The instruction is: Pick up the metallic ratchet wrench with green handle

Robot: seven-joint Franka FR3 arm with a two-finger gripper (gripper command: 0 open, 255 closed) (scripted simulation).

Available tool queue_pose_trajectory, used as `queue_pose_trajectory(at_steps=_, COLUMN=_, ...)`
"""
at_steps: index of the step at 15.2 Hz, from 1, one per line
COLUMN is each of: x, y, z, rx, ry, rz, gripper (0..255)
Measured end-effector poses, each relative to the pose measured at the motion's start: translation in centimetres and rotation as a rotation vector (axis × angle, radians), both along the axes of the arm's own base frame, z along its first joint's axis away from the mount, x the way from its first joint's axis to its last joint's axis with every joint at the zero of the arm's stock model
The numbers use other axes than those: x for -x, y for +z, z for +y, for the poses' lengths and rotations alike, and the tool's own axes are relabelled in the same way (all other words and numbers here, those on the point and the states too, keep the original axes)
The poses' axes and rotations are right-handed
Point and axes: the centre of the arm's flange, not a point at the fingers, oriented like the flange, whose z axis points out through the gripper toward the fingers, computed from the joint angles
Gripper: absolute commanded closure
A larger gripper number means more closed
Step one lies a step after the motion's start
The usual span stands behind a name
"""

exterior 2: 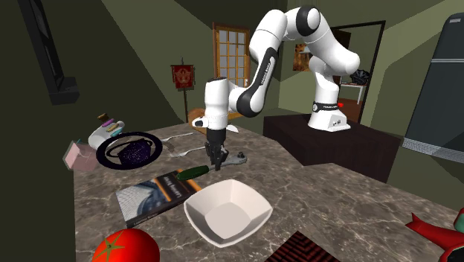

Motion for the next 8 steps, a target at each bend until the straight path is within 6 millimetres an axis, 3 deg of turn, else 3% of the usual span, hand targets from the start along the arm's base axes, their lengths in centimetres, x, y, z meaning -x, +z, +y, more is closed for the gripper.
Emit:
queue_pose_trajectory(at_steps=3, x=0.0, y=0.0, z=0.0, rx=0.0, ry=0.0, rz=0.0, gripper=255)
queue_pose_trajectory(at_steps=8, x=-0.1, y=2.1, z=0.0, rx=0.0, ry=0.0, rz=0.0, gripper=255)
